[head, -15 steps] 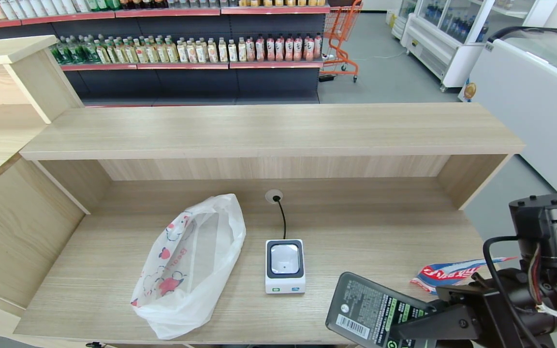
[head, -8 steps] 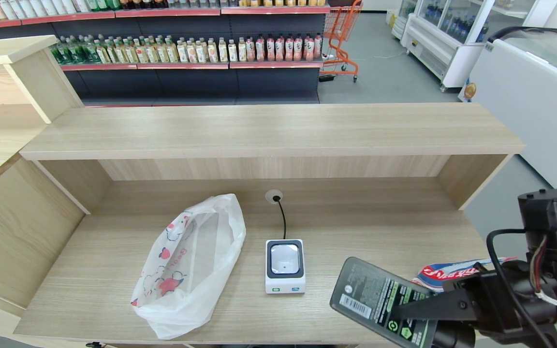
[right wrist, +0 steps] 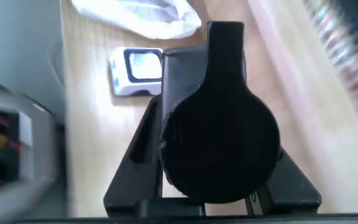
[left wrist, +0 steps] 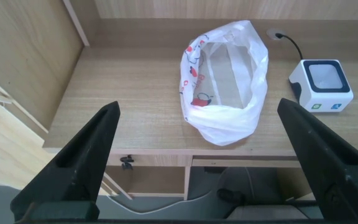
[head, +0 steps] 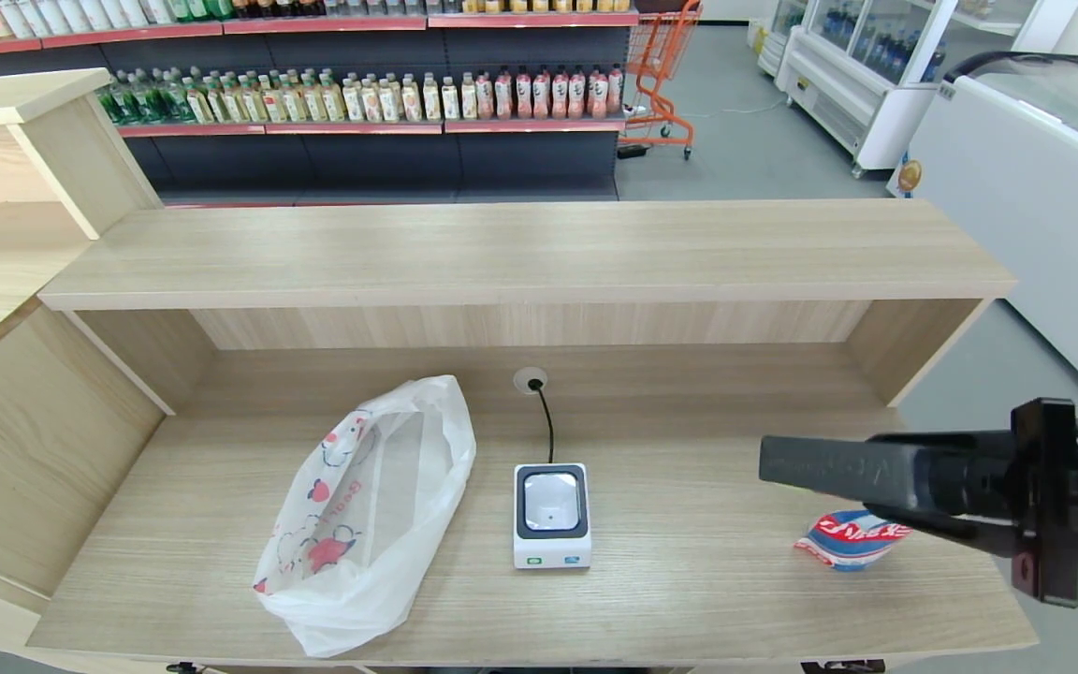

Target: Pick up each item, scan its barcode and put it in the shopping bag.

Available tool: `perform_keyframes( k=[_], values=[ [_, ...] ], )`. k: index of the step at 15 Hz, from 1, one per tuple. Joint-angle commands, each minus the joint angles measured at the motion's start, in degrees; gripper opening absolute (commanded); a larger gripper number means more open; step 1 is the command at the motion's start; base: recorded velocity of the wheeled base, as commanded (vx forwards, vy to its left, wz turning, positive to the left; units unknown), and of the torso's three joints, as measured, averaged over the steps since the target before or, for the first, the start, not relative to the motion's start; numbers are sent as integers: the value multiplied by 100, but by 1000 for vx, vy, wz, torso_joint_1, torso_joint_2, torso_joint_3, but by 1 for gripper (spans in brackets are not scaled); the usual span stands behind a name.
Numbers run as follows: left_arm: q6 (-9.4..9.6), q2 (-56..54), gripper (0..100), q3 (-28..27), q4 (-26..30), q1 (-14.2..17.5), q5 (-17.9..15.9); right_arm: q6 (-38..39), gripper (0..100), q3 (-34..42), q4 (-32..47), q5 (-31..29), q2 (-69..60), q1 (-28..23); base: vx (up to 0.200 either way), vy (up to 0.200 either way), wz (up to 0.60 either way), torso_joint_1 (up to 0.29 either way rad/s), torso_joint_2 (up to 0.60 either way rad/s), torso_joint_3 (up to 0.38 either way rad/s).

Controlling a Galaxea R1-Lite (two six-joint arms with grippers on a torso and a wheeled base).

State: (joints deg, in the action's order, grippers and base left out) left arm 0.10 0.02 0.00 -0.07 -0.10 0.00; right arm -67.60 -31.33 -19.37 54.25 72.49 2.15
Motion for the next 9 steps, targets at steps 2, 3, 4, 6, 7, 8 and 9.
perform_keyframes(
  k=[2, 3, 4, 6, 7, 8, 9],
  values=[
    [-1, 6, 100, 0, -1, 1, 0, 4685, 0, -224, 21, -863, -77, -56, 0, 0, 0, 0, 0, 0],
    [-1, 6, 100, 0, -1, 1, 0, 5608, 0, -154, 30, -907, 152, -56, 0, 0, 0, 0, 0, 0],
    [-1, 6, 100, 0, -1, 1, 0, 5934, 0, -154, 39, -916, 222, -48, 0, 0, 0, 0, 0, 0],
    [-1, 6, 100, 0, -1, 1, 0, 7867, 0, -268, -5, -978, 626, 251, 0, 0, 0, 0, 0, 0],
    [-1, 6, 100, 0, -1, 1, 0, 8078, 0, -321, -5, -1004, 750, 313, 0, 0, 0, 0, 0, 0],
    [-1, 6, 100, 0, -1, 1, 0, 8131, 0, -365, 12, -995, 873, 383, 0, 0, 0, 0, 0, 0],
    [-1, 6, 100, 0, -1, 1, 0, 8131, 0, -418, 12, -1013, 996, 480, 0, 0, 0, 0, 0, 0]
  ],
)
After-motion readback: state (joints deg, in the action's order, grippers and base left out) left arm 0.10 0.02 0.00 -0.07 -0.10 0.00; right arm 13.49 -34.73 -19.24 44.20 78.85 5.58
